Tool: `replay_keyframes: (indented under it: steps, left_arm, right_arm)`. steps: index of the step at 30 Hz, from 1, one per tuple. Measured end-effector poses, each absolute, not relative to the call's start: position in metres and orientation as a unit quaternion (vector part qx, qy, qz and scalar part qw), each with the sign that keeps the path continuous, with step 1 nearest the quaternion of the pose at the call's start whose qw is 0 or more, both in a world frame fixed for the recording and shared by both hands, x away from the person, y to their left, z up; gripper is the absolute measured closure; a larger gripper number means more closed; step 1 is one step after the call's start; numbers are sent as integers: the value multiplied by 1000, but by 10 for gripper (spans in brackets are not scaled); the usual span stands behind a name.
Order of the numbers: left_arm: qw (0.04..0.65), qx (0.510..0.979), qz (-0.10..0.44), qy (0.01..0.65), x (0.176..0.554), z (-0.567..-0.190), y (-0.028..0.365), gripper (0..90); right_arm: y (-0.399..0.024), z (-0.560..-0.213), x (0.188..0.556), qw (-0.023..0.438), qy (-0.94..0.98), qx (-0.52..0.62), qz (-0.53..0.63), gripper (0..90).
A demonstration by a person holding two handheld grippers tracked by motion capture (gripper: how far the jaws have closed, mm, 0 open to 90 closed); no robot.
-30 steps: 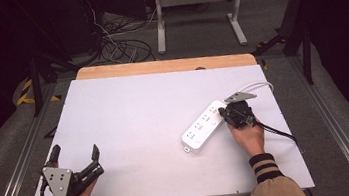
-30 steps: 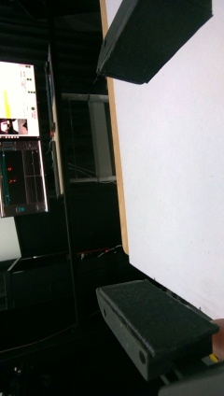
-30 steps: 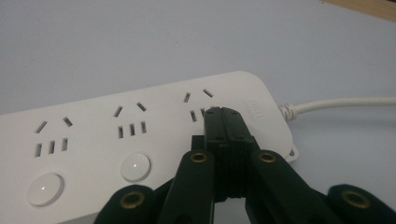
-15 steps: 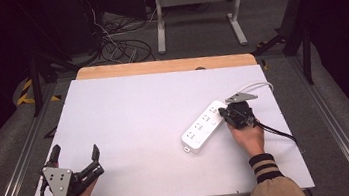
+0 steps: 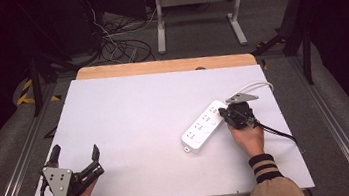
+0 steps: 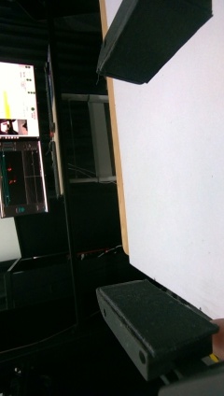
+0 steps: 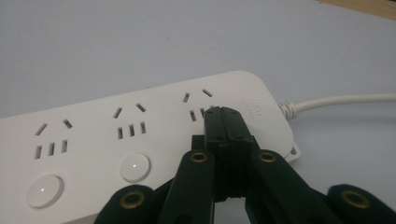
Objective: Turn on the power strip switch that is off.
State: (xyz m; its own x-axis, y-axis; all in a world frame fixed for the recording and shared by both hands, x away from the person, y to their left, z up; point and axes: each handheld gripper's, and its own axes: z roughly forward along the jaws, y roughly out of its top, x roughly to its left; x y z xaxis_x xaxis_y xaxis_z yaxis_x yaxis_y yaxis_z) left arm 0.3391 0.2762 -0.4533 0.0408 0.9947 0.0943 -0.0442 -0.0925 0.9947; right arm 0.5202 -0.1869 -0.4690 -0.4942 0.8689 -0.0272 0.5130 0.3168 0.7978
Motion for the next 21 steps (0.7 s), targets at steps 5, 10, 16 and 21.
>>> replay_keyframes:
  steps: [5, 10, 16, 21]
  left_arm:
    - [497, 523, 521, 456, 339, -453, 276, 3]
    - [496, 524, 522, 454, 339, -453, 276, 3]
    - [498, 525, 520, 455, 340, -454, 276, 3]
    - [497, 524, 521, 455, 339, -454, 276, 3]
  right_arm:
    - [-187, -469, 520, 235, 776, 445, 379, 900]
    - [-187, -469, 520, 236, 776, 445, 379, 900]
    - [-186, -471, 519, 240, 774, 446, 380, 900]
    - [-185, -473, 518, 249, 772, 444, 381, 900]
